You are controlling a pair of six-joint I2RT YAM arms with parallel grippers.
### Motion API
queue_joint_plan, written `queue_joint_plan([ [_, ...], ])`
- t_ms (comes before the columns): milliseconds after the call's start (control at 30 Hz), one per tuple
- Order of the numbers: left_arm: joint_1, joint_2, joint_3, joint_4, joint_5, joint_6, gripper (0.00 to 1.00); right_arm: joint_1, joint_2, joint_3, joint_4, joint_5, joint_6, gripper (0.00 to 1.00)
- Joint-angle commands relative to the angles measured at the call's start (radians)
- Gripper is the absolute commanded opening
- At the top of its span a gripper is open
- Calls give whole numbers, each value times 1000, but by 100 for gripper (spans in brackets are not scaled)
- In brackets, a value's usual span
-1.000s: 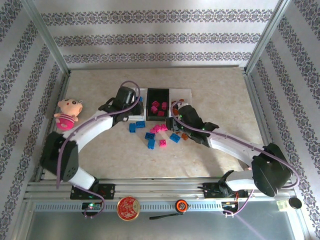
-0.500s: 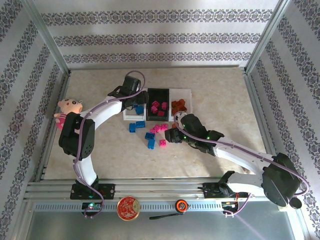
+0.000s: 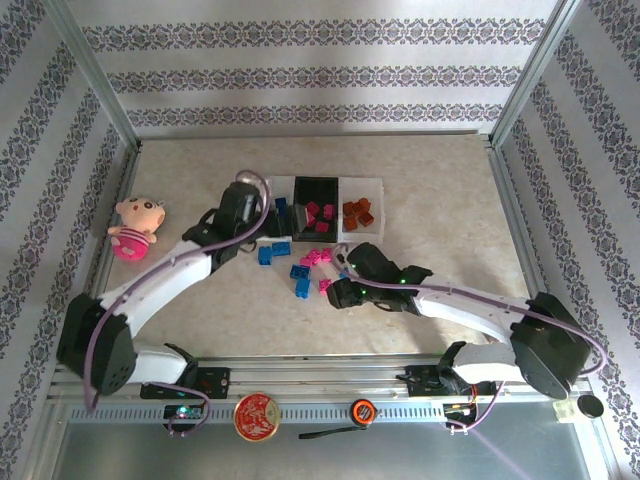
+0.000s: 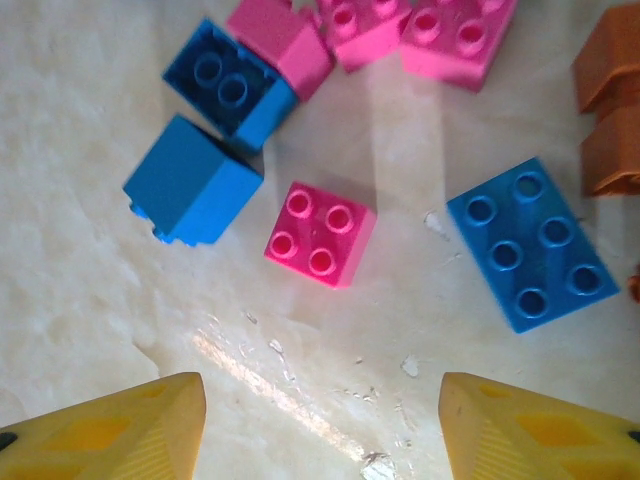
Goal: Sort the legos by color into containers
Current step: Place the lego in the container, then pick up the lego from the center of the table.
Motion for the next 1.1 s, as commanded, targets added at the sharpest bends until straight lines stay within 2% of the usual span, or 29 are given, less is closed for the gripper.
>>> queue_joint_plan([
  [0,-7,-110,-145,69,30,-59,100,30,50,54,3,31,-9,64],
  [133,-7,-263,-303,85,24,-100,100,45,123,68,82,50,20,63],
  [267,-7,-365,-375,68,15,-120,100,46,211,112,117,77,30,61],
  [667,-7,-449,-434,-1,-1,-132,100,28,384,173,125,119,34,53],
  [900,-7,-460,-443,-13,-9,-128,100,28,392,161,114,148,25,41],
  [1067,-7,-468,-447,-24,-18,-121,100,22,278,107,133,136,7,31],
])
